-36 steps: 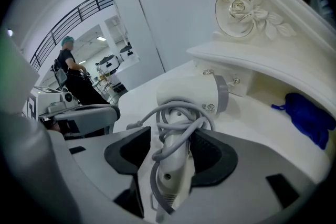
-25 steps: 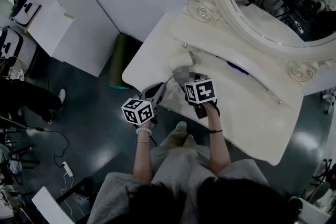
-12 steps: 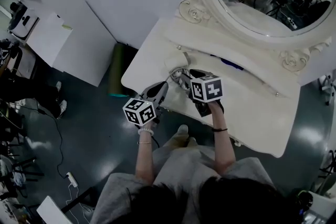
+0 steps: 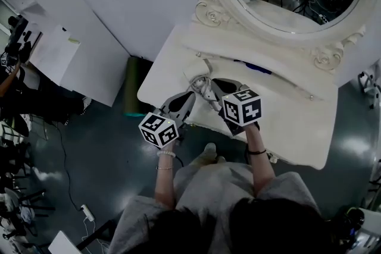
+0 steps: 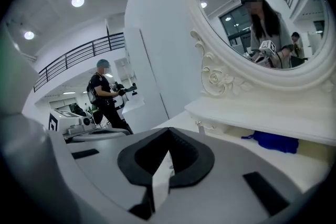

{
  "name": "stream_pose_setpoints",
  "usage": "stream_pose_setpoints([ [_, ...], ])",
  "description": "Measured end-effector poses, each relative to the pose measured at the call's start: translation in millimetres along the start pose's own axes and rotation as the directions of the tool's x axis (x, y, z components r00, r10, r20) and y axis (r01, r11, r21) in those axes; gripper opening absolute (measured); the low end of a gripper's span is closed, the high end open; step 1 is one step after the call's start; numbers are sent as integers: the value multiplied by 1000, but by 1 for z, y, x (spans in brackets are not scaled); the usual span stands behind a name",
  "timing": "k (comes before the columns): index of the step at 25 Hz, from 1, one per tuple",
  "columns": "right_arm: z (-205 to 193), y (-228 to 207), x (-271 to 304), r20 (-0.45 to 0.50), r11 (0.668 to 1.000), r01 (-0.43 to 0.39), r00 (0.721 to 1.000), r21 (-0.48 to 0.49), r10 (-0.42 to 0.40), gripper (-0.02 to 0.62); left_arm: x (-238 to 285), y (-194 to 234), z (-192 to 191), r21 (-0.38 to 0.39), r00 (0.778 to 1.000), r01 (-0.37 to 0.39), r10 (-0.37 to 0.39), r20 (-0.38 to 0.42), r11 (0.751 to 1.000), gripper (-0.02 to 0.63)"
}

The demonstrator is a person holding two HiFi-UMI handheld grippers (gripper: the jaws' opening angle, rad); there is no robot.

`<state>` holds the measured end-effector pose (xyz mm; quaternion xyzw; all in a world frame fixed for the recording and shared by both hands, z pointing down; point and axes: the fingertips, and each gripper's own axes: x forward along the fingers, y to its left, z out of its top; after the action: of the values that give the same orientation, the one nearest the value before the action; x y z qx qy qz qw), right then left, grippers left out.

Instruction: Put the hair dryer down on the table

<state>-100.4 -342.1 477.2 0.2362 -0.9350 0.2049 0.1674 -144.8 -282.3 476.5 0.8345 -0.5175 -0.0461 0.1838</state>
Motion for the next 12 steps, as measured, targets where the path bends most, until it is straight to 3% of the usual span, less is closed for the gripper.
stream_pose_setpoints([
  [7, 30, 30, -31, 142, 998, -52, 988, -46, 58, 0, -7, -26, 19, 62, 999, 48, -49, 23, 997, 5],
  [12, 39, 44, -49, 184, 992, -46, 981, -118, 67, 0, -16, -41, 25, 105, 998, 60, -62, 20, 993, 5],
])
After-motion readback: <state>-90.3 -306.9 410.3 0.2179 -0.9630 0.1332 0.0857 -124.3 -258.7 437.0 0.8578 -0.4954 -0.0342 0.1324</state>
